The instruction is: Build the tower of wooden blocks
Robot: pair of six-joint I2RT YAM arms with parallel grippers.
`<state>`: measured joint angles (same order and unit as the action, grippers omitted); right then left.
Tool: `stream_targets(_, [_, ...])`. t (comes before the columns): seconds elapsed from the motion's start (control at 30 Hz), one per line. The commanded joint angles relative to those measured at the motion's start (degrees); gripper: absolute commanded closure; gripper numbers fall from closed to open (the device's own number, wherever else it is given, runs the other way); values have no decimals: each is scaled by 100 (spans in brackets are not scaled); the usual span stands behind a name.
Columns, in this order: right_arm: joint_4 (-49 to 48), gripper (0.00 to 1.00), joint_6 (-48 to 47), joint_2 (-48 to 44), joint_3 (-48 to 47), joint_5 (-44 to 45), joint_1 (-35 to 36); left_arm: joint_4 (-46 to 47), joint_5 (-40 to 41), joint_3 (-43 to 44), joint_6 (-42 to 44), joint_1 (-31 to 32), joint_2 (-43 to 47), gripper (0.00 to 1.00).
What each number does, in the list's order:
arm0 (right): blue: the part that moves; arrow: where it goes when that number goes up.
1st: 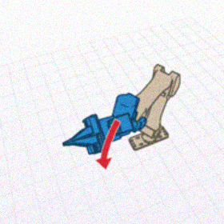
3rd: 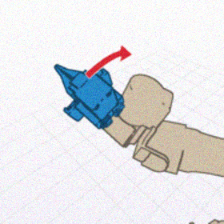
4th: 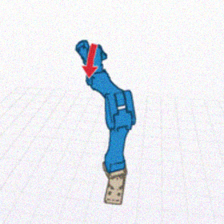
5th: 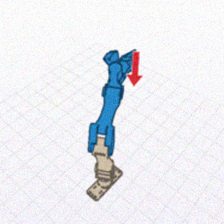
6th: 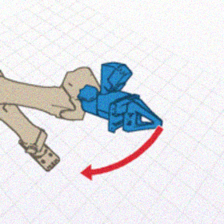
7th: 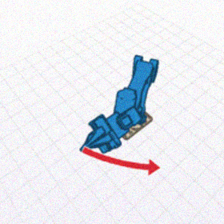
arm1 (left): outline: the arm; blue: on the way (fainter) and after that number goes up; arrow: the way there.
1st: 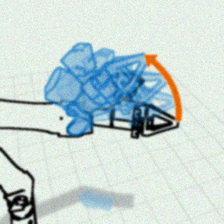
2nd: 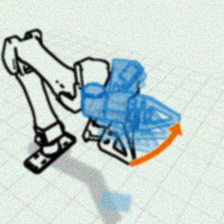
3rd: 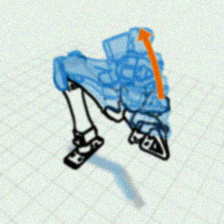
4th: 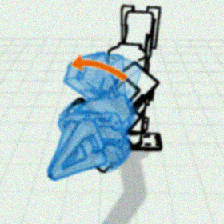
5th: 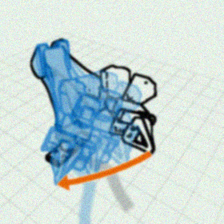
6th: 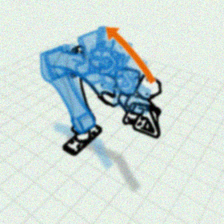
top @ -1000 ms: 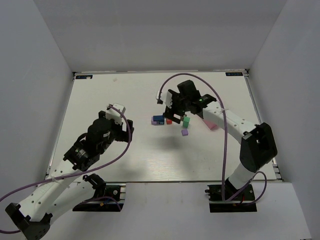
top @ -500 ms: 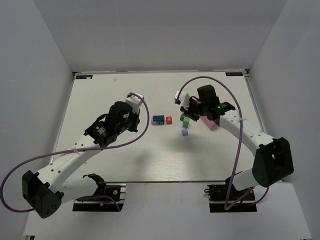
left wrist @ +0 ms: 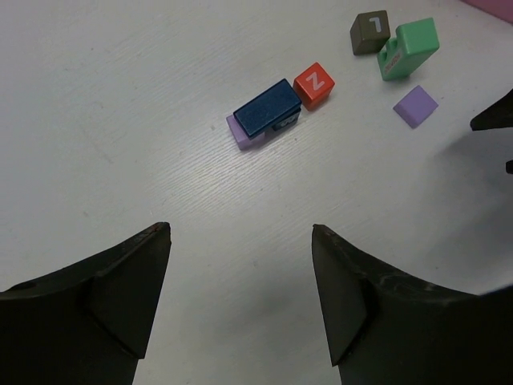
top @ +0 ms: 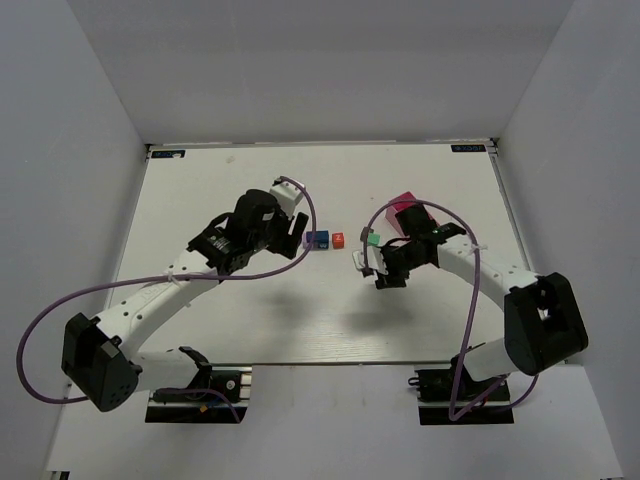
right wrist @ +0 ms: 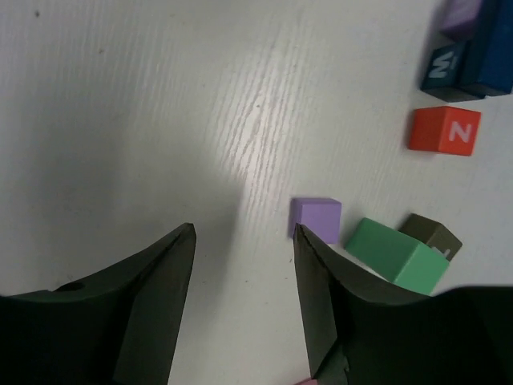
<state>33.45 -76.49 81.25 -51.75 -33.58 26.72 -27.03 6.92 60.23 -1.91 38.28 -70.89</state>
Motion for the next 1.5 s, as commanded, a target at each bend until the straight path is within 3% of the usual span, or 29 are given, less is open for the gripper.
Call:
stream_targets(0.0, [21,40,-1105,197,-185,-87,-26,276,-295,-63,147,-31,312,19])
stream_targets(0.53, [-164,42,-428,1551,-1267,590,61,277,-235,-318,95,-31,629,18])
stream_targets(1.33, [-313,42,-94,2175,-1356,1407,316,330,-77,-371,95,-31,902,18])
stream_targets(1.47, [-199,48,-138,2289,-1426,1477,343,330,-24,-371,95,-31,902,18])
